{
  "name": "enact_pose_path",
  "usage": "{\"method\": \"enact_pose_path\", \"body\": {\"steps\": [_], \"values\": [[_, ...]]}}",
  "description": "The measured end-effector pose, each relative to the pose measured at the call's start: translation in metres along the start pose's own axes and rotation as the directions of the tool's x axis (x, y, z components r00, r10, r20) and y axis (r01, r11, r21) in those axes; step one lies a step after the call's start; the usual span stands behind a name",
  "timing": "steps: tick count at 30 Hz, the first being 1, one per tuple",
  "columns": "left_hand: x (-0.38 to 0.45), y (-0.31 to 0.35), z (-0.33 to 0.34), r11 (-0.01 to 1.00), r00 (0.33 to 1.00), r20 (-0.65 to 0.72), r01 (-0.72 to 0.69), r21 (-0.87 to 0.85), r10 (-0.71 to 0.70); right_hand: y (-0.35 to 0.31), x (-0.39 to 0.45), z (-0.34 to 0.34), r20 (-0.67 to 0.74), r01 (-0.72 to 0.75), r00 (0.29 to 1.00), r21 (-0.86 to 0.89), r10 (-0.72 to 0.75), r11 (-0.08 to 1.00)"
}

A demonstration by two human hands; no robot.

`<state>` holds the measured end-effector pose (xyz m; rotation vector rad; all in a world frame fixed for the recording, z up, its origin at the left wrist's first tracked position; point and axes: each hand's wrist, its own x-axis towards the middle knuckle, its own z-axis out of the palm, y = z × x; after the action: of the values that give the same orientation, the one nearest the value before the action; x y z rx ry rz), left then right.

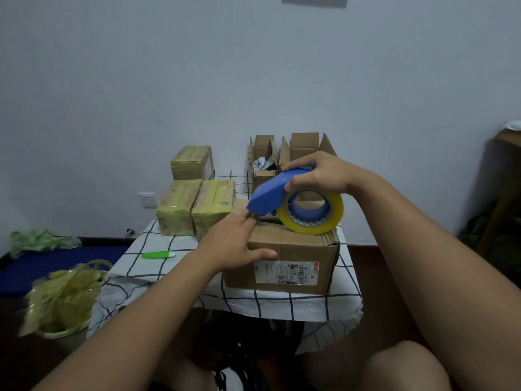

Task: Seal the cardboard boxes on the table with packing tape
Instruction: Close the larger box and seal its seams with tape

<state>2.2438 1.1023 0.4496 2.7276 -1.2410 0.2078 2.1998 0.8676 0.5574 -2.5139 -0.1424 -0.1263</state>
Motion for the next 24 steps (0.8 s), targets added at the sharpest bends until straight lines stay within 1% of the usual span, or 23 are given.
{"method": "enact_pose_path", "body": {"steps": [4, 9, 13, 19, 24], "values": [[-0.002, 0.001, -0.004, 1.000, 1.000, 0.022, 0.008, -0.025, -0.007, -0.004, -0.006, -0.003, 0.012, 0.005, 1.000, -0.009, -0.005, 1.000], [-0.003, 0.001, -0.005, 0.997, 0.999, 0.009, -0.034, -0.069, 0.035, 0.002, -0.014, -0.012, 0.018, -0.001, 1.000, 0.021, 0.001, 1.000], [-0.002, -0.002, -0.003, 0.999, 0.999, 0.043, -0.013, -0.045, 0.015, 0.005, -0.018, -0.022, 0.032, -0.011, 0.999, 0.000, 0.011, 1.000], [-0.003, -0.003, -0.003, 0.999, 0.996, 0.083, 0.014, -0.042, -0.010, 0.011, -0.027, -0.036, 0.049, -0.026, 0.998, -0.044, 0.028, 0.999], [-0.001, -0.006, -0.003, 1.000, 0.996, 0.084, 0.015, -0.024, -0.013, 0.022, -0.037, -0.050, 0.054, -0.068, 0.996, -0.152, 0.077, 0.986]]}}
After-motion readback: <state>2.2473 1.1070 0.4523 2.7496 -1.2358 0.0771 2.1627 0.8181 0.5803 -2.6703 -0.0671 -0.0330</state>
